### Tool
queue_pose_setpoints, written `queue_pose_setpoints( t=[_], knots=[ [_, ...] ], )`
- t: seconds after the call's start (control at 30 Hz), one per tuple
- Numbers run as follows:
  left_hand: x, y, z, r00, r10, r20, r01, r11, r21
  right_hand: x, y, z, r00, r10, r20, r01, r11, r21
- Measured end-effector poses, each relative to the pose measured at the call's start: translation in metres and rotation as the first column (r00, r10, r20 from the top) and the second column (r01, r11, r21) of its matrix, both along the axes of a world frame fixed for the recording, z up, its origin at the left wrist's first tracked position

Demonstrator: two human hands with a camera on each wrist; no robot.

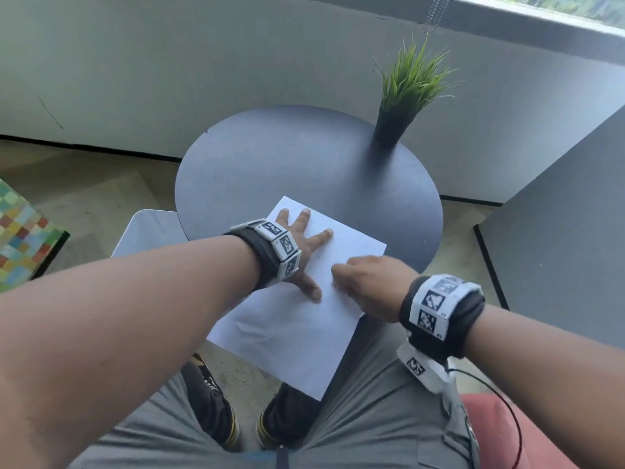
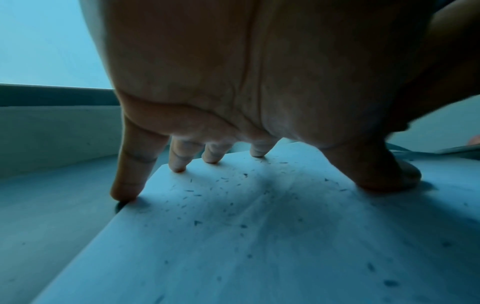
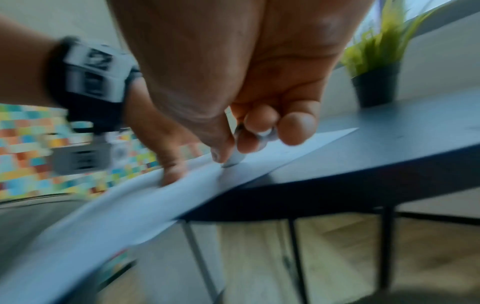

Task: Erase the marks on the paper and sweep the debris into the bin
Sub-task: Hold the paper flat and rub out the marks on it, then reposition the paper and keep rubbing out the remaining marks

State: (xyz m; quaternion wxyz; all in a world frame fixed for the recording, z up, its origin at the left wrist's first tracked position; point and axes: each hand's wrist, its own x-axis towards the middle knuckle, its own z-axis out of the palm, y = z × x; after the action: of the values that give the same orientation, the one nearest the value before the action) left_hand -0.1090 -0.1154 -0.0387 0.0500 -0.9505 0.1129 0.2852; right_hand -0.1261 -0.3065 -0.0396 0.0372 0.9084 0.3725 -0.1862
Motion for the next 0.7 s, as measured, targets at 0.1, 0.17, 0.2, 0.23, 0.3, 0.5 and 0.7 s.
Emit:
queue_pose_setpoints(
  t=[0.1, 0.17, 0.2, 0.23, 0.3, 0.5, 0.7],
  knots=[
    [-0.001, 0.000, 0.000, 1.000, 0.017, -0.006, -0.017, 1.000, -0.009, 0.036, -0.016, 0.003, 0.975, -0.188, 0.115, 0.187, 0.982, 0.020],
    [-0.001, 0.001, -0.001, 1.000, 0.015, -0.004, -0.015, 1.000, -0.005, 0.033, -0.011, 0.003, 0.975, -0.188, 0.118, 0.188, 0.982, 0.018],
    [-0.001, 0.001, -0.002, 1.000, 0.014, 0.000, -0.014, 1.000, -0.001, 0.023, -0.003, 0.003, 0.988, -0.125, 0.093, 0.126, 0.992, 0.001],
    [-0.001, 0.002, -0.002, 1.000, 0.015, 0.005, -0.015, 1.000, 0.001, 0.012, 0.005, 0.001, 0.997, -0.054, 0.054, 0.056, 0.998, -0.026],
    [-0.003, 0.003, -0.002, 1.000, 0.025, 0.012, -0.025, 1.000, 0.002, 0.002, 0.007, 0.002, 0.998, -0.054, -0.012, 0.054, 0.999, -0.002],
    [-0.001, 0.024, -0.007, 0.986, 0.133, 0.100, -0.124, 0.988, -0.091, 0.058, -0.038, 0.015, 0.796, -0.600, -0.081, 0.598, 0.757, 0.263],
    [-0.013, 0.060, -0.005, 0.964, 0.223, 0.141, -0.198, 0.965, -0.173, 0.055, -0.047, 0.011, 0.737, -0.676, 0.005, 0.660, 0.720, 0.214]
  ],
)
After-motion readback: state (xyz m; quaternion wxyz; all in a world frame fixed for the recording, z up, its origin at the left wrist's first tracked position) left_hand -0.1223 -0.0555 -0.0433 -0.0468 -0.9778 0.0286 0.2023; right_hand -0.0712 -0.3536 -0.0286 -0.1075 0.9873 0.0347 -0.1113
